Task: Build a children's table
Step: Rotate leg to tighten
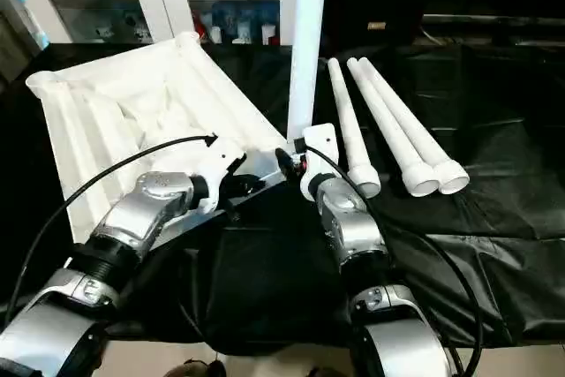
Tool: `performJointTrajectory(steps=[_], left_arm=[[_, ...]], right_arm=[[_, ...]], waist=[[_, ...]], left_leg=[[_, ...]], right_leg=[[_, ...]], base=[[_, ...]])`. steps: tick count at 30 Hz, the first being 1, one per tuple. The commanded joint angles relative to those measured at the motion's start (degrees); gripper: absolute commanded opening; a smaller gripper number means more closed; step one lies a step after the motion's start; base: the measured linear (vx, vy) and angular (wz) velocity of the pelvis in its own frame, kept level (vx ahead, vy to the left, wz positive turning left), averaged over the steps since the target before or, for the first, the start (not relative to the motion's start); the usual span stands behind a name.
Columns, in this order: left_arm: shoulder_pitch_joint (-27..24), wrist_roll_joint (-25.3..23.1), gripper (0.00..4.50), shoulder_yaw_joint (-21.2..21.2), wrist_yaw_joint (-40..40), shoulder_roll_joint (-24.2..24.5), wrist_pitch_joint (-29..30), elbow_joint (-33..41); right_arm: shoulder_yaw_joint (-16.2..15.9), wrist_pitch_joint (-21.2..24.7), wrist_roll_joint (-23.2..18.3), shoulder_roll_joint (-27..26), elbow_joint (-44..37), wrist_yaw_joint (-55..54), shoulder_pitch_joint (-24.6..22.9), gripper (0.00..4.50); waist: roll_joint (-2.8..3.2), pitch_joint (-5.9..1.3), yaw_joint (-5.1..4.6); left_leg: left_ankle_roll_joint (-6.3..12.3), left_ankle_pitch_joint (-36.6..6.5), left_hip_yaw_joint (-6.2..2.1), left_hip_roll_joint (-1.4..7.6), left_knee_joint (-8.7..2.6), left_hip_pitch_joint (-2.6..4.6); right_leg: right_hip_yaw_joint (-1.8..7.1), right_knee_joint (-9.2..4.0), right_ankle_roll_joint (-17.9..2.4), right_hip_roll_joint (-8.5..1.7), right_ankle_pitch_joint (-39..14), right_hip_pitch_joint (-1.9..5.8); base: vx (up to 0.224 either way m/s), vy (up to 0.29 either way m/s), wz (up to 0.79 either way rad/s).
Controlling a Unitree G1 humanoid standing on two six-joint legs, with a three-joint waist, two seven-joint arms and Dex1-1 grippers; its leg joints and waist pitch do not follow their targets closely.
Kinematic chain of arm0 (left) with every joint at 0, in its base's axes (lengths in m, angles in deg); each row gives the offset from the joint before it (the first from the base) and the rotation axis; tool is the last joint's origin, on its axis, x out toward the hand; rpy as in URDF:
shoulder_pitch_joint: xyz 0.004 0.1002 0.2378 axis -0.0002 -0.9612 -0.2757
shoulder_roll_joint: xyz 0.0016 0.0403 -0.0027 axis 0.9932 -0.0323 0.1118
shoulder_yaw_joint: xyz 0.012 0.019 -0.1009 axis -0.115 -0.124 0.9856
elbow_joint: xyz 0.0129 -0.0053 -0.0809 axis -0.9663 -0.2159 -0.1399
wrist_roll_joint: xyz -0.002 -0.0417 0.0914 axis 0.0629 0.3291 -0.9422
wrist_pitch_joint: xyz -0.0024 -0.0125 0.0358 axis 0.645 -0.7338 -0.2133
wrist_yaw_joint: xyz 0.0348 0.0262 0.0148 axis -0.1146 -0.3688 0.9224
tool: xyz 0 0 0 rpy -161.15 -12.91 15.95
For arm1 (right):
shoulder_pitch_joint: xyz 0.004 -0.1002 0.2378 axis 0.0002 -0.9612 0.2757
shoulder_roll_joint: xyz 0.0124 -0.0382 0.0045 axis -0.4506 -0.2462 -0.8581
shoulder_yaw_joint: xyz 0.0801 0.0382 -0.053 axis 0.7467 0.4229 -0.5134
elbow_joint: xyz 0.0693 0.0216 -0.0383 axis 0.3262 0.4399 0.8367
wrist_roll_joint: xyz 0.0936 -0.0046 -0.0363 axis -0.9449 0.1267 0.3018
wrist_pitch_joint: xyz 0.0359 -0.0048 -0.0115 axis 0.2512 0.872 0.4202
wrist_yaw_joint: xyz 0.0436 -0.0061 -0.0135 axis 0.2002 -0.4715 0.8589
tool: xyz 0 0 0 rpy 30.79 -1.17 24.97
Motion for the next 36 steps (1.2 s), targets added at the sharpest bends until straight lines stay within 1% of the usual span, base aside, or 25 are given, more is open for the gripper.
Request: performJointTrajectory(steps=[1, 4, 6, 7, 8, 9, 10, 11, 12, 13, 14, 15, 17, 18, 20, 22, 23, 25, 26, 27, 30, 31, 34, 35, 36], left_arm=[[0.6, 0.4, 0.0, -1.0, 1.0, -2.5, -1.9, -1.1], [-0.6, 0.8, 0.0, -1.7, 5.5, -0.2, -2.9, 0.5], [-1.1, 1.2, 0.0, -2.0, 7.4, 0.7, -3.5, 1.1], [-1.9, 1.6, 0.0, -2.5, 10.4, 2.3, -4.2, 1.8], [-2.7, 1.9, 0.0, -3.0, 13.4, 4.1, -4.9, 2.5], [-3.0, 2.0, 0.0, -3.2, 14.5, 4.8, -5.2, 2.8], [-4.0, 2.5, 0.0, -3.4, 17.4, 6.8, -5.7, 4.0], [-4.4, 2.7, 0.0, -3.5, 18.7, 7.7, -5.8, 4.6], [-4.7, 2.9, 0.0, -3.5, 19.7, 8.3, -5.7, 5.0], [-5.0, 3.2, 0.0, -3.4, 20.9, 9.0, -5.7, 5.5], [-5.4, 3.5, 0.0, -3.3, 22.4, 9.8, -5.6, 6.2], [-6.0, 3.8, 0.0, -3.2, 24.1, 11.2, -5.5, 7.0], [-6.4, 4.1, 0.0, -3.0, 25.6, 12.3, -5.5, 7.5], [-6.5, 4.2, 0.0, -3.0, 26.1, 12.7, -5.5, 7.6], [-6.8, 4.2, 0.0, -2.8, 26.5, 13.5, -5.5, 7.9], [-7.1, 4.2, 0.0, -2.8, 27.0, 14.0, -5.6, 8.1], [-7.2, 4.2, 0.0, -2.8, 27.0, 14.2, -5.8, 8.1], [-7.3, 4.2, 0.0, -2.8, 27.2, 14.3, -5.7, 8.3], [-7.3, 4.2, 0.0, -2.7, 27.4, 14.3, -5.5, 8.5], [-7.3, 4.1, 0.0, -2.6, 27.4, 14.3, -5.4, 8.5], [-7.2, 4.1, 0.0, -2.4, 26.7, 13.9, -5.2, 8.3], [-6.9, 3.8, 0.0, -2.3, 25.0, 13.2, -5.1, 7.7], [-5.8, 2.9, 0.0, -1.7, 21.2, 11.6, -4.9, 5.7], [-5.0, 2.5, 0.0, -1.3, 18.9, 10.7, -4.5, 4.6], [-4.1, 2.1, 0.0, -0.8, 16.6, 9.6, -4.2, 3.4]], right_arm=[[-1.9, 0.8, -1.3, -3.1, 3.1, 5.0, -0.8, 3.44], [-3.6, 0.6, -0.9, -0.4, 0.8, 10.4, -1.3, 3.87], [-4.3, 0.8, -1.2, 0.9, -0.4, 13.1, -1.6, 3.91], [-4.9, 1.1, -2.0, 3.1, -2.4, 17.4, -2.2, 3.91], [-5.6, 1.4, -2.7, 5.6, -4.4, 22.0, -2.9, 3.91], [-6.0, 1.5, -3.0, 6.7, -5.4, 24.0, -3.2, 3.91], [-6.9, 1.9, -3.5, 9.5, -7.6, 28.8, -4.1, 3.91], [-7.2, 2.1, -3.7, 10.8, -8.5, 30.9, -4.5, 3.91], [-7.5, 2.2, -4.0, 11.8, -9.2, 32.6, -4.7, 3.91], [-7.5, 2.1, -4.1, 12.7, -9.8, 34.5, -4.9, 3.91], [-7.6, 2.2, -4.3, 13.7, -10.5, 36.6, -5.1, 3.91], [-7.7, 2.3, -4.6, 15.2, -11.5, 39.8, -5.3, 3.91], [-7.7, 2.4, -4.7, 16.1, -12.0, 41.5, -5.2, 3.91], [-7.8, 2.5, -4.8, 16.3, -12.2, 41.9, -5.3, 3.63], [-7.8, 3.1, -5.3, 16.7, -12.6, 42.4, -5.1, 3.56], [-7.9, 3.6, -6.0, 17.0, -13.0, 42.8, -5.0, 3.51], [-7.9, 4.1, -6.5, 16.9, -13.2, 43.1, -5.0, 3.25], [-7.9, 4.2, -6.5, 16.7, -13.4, 43.4, -5.1, 3.16], [-7.9, 4.3, -6.5, 16.6, -13.7, 44.1, -5.3, 3.16], [-8.0, 4.3, -6.5, 16.5, -13.8, 44.5, -5.5, 3.13], [-8.1, 4.5, -6.3, 16.1, -14.1, 44.2, -6.2, 3.03], [-8.1, 4.9, -5.8, 15.5, -14.1, 42.1, -6.8, 3.03], [-7.4, 4.5, -4.3, 13.9, -12.1, 36.1, -6.6, 2.99], [-7.0, 4.7, -3.6, 13.1, -10.8, 32.9, -6.3, 2.99], [-6.7, 5.1, -2.9, 12.0, -9.7, 29.5, -6.1, 2.99]], waist=[[0.24, -2.96, -0.25], [0.03, -3.07, -0.22], [-0.02, -3.07, -0.09], [-0.38, -3.16, 0.05], [-0.36, -3.21, 0.15], [-0.68, -3.49, 0.28], [-0.42, -3.84, 0.3], [-0.75, -4.26, 0.27], [-0.82, -4.46, 0.33], [-0.64, -4.95, 0.35], [-0.93, -4.98, 0.31], [-0.77, -4.85, 0.36], [-0.82, -4.9, 0.4], [-0.77, -4.53, 0.39], [-0.7, -4.05, 0.31], [-0.57, -3.6, 0.25], [-0.63, -3.47, 0.15], [-0.65, -3.53, 0.09], [-0.39, -3.47, 0.16], [-0.62, -3.58, 0.06], [-0.45, -3.88, 0.13], [-0.1, -3.88, 0.18], [-0.32, -3.85, 0.15], [0.08, -3.56, -0.1], [-0.03, -3.45, -0.15]], left_leg=[[-0.37, -21.7, -2.35, 3.56, -4.69, 1.13], [1.14, -19.0, -2.21, 3.48, -4.54, 0.67], [2.03, -17.6, -2.13, 3.45, -4.37, 0.54], [2.93, -15.8, -2.05, 3.44, -4.25, 0.41], [3.48, -14.8, -2.03, 3.49, -4.2, 0.31], [4.49, -11.8, -1.94, 3.59, -3.97, 0.12], [5.66, -8.6, -1.81, 3.7, -3.59, 0.03], [7.33, -5.0, -1.59, 3.72, -3.11, -0.09], [8.24, -3.0, -1.61, 3.55, -2.83, -0.25], [10.62, 1.4, -1.59, 3.39, -2.16, -0.5], [11.84, 3.0, -1.49, 3.4, -1.94, -0.59], [13.54, 3.8, -1.47, 3.35, -1.6, -0.85], [14.42, 3.2, -1.52, 3.44, -1.37, -1.06], [14.21, 1.7, -1.52, 3.58, -1.54, -1.17], [12.28, -2.7, -1.51, 3.79, -1.99, -0.97], [9.48, -6.8, -1.54, 4.03, -2.56, -0.66], [6.97, -9.7, -1.6, 4.03, -2.92, -0.42], [5.74, -10.0, -1.63, 4.01, -3.02, -0.44], [5.53, -9.9, -1.67, 3.98, -3.04, -0.43], [5.49, -9.2, -1.63, 3.93, -3.0, -0.5], [6.65, -6.5, -1.55, 3.79, -2.67, -0.63], [7.08, -6.1, -1.56, 3.72, -2.54, -0.67], [7.09, -6.9, -1.54, 3.72, -2.61, -0.6], [6.28, -8.5, -1.49, 3.72, -2.8, -0.48], [5.63, -9.7, -1.53, 3.63, -2.91, -0.38]], right_leg=[[3.14, -5.31, -10.1, -4.78, -20.4, 0.82], [3.12, -4.99, -11.0, -4.76, -18.0, 1.31], [3.16, -5.05, -11.2, -4.92, -17.7, 1.4], [3.14, -4.89, -11.4, -4.94, -16.6, 1.61], [3.13, -4.8, -11.3, -4.89, -15.6, 1.74], [3.04, -4.31, -11.9, -4.74, -12.1, 2.04], [2.94, -3.57, -13.1, -4.53, -6.6, 2.05], [2.85, -2.66, -14.8, -4.31, 0.4, 2.08], [2.74, -2.14, -15.6, -4.23, 4.0, 2.22], [2.56, -1.17, -16.8, -4.04, 11.2, 2.17], [2.5, -0.93, -17.3, -3.98, 13.8, 2.02], [2.37, -0.69, -18.0, -4.02, 15.5, 1.77], [2.3, -0.64, -18.0, -4.19, 14.4, 1.74], [2.21, -0.94, -17.8, -4.18, 11.1, 1.45], [2.22, -1.8, -17.2, -4.36, 2.9, 1.38], [2.39, -2.57, -16.2, -4.33, -4.5, 1.13], [2.63, -3.0, -15.3, -4.43, -9.0, 1.16], [2.81, -3.03, -14.8, -4.5, -9.7, 1.15], [2.83, -3.04, -14.7, -4.51, -9.5, 1.07], [2.87, -2.91, -14.7, -4.44, -8.0, 1.17], [2.81, -2.35, -15.9, -4.35, -2.4, 1.28], [2.77, -2.23, -16.2, -4.38, -1.1, 1.29], [2.71, -2.4, -16.2, -4.33, -1.7, 1.26], [2.76, -2.9, -16.1, -4.32, -4.0, 0.97], [2.75, -3.12, -15.9, -4.31, -6.0, 0.96]], base=[[0.0, 0.0, 0.0], [0.0, 0.0, 0.0], [0.0, 0.0, 0.0], [0.0, 0.0, 0.0], [0.0, 0.0, 0.0], [0.0, 0.0, 0.0], [0.062, -0.018, 0.02], [0.062, -0.018, 0.02], [0.058, -0.01, 0.01], [0.0, 0.0, 0.0], [0.0, 0.0, 0.0], [0.0, 0.0, 0.0], [0.0, 0.0, 0.0], [0.0, 0.0, 0.0], [0.0, 0.0, 0.0], [0.0, 0.0, 0.0], [0.0, 0.0, 0.0], [0.0, 0.0, 0.0], [0.0, 0.0, 0.0], [0.0, 0.0, 0.0], [0.0, 0.0, 0.0], [0.0, 0.0, 0.0], [0.0, 0.0, 0.0], [0.0, 0.0, 0.0], [0.0, 0.0, 0.0]])
